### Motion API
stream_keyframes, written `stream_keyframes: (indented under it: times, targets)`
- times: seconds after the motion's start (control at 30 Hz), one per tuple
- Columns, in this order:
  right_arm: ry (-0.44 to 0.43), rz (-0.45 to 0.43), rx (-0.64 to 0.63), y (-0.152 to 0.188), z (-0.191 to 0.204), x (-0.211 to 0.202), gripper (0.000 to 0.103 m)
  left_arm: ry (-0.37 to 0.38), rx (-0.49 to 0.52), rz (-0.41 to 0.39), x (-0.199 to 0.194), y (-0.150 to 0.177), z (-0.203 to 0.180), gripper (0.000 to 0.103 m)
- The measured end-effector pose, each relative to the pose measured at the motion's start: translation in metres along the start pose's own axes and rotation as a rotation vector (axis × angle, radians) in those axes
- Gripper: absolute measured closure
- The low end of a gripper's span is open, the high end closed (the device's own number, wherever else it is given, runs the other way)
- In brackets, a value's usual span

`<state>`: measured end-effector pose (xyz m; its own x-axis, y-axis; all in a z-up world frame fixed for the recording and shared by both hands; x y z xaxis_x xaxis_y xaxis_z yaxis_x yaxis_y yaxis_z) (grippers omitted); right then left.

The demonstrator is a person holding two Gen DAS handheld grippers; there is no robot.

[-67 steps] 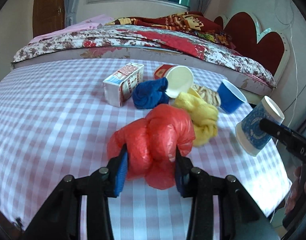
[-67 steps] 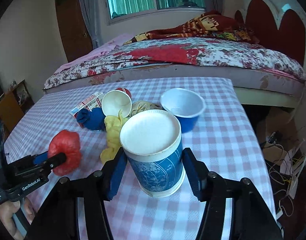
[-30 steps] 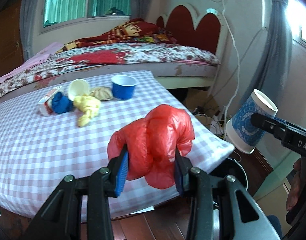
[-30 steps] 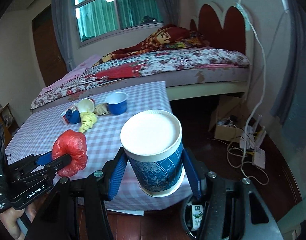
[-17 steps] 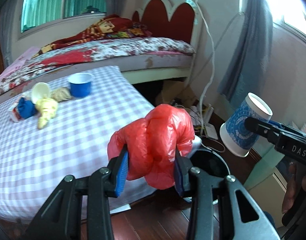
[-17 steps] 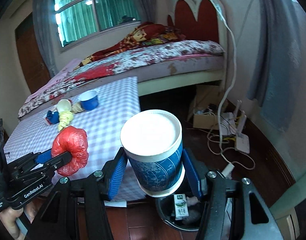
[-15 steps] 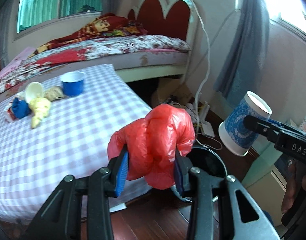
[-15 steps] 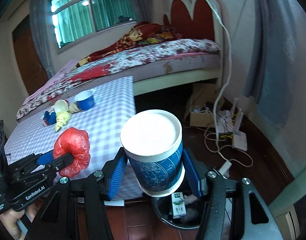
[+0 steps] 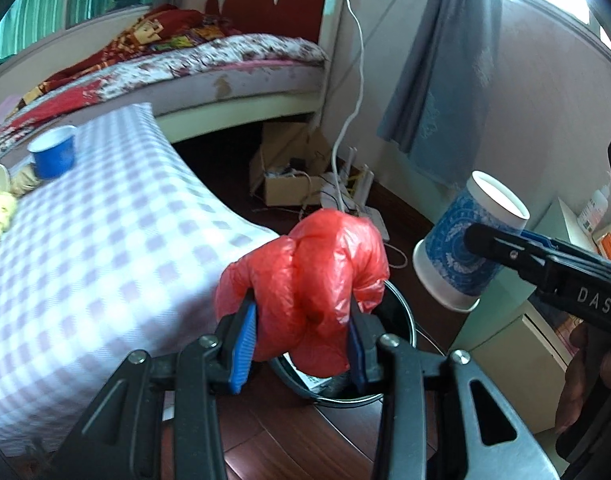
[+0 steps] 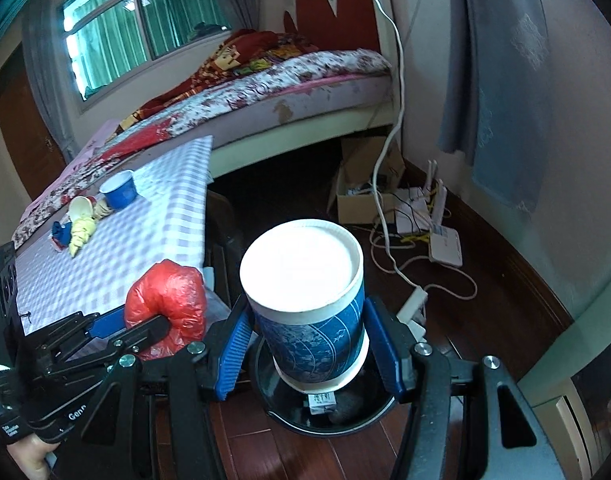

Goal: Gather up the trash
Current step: 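Carry the paper cup and red bag toward the black bin with both tools, then open both tools over the black bin to drop the cup and red bag, then move both open tools back over the table items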

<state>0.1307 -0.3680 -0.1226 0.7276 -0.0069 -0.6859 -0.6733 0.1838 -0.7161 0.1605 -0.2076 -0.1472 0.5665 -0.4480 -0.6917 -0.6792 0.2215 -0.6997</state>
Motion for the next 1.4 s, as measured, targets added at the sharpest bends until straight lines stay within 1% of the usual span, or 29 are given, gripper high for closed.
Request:
stream_keyframes:
  times: [0.17,0.33,0.53,0.57,0.63,0.67,0.7,0.73,0.8,0.83,0.9,0.97,1.1,1.2,1.4]
  targets:
    - [-0.004,0.044,0.026,0.011,-0.015,0.021,0.045,0.022,-0.013,0.052,0.028,0.007,-0.007,0.063]
    - [-0.007,0.093,0.052,0.02,-0.026,0.044,0.044,0.037,-0.023,0.084,0.048,0.012,-0.011,0.063]
    - [-0.018,0.139,0.051,0.028,-0.028,0.07,0.044,0.058,-0.055,0.123,0.067,0.018,-0.012,0.063]
    - [-0.023,0.147,0.051,0.029,-0.027,0.075,0.044,0.072,-0.062,0.129,0.071,0.019,-0.013,0.06]
    - [-0.045,0.184,0.043,0.034,-0.026,0.088,0.042,0.077,-0.089,0.144,0.077,0.023,-0.012,0.047]
    - [-0.024,0.207,0.041,0.037,-0.029,0.095,0.041,0.073,-0.105,0.153,0.08,0.026,-0.009,0.034]
    - [0.005,0.227,0.049,0.041,-0.034,0.101,0.032,0.074,-0.114,0.152,0.081,0.028,-0.008,0.029]
    - [0.012,0.24,0.071,0.045,-0.041,0.105,0.025,0.064,-0.116,0.149,0.08,0.03,-0.006,0.028]
    - [0.022,0.243,0.089,0.049,-0.049,0.105,0.024,0.048,-0.118,0.148,0.078,0.034,-0.002,0.026]
    - [0.033,0.241,0.092,0.051,-0.053,0.104,0.021,0.031,-0.122,0.143,0.077,0.035,0.001,0.025]
    - [0.044,0.237,0.103,0.055,-0.059,0.101,0.015,0.012,-0.129,0.143,0.076,0.036,0.006,0.02]
    - [0.058,0.236,0.11,0.057,-0.064,0.098,0.014,-0.005,-0.128,0.139,0.073,0.037,0.009,0.02]
    - [0.087,0.219,0.097,0.059,-0.066,0.089,0.006,-0.039,-0.104,0.124,0.067,0.037,0.01,0.011]
    - [0.106,0.202,0.085,0.057,-0.066,0.082,0.004,-0.073,-0.09,0.099,0.059,0.034,0.009,0.005]
    - [0.123,0.184,0.054,0.056,-0.061,0.067,0.003,-0.088,-0.075,0.079,0.043,0.033,0.01,0.004]
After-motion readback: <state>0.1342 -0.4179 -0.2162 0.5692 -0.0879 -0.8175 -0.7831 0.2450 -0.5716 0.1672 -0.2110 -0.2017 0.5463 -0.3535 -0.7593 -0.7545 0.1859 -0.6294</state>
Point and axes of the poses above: each gripper's, at about its wrist camera, not at the fingertips, and x roughly the way its jaws point, z to its left, y to its underside, the point moved 6 cm from there along x, roughly the way its jaws point, and after that the axes turned 4 degrees about y, right-handed, at the moved point
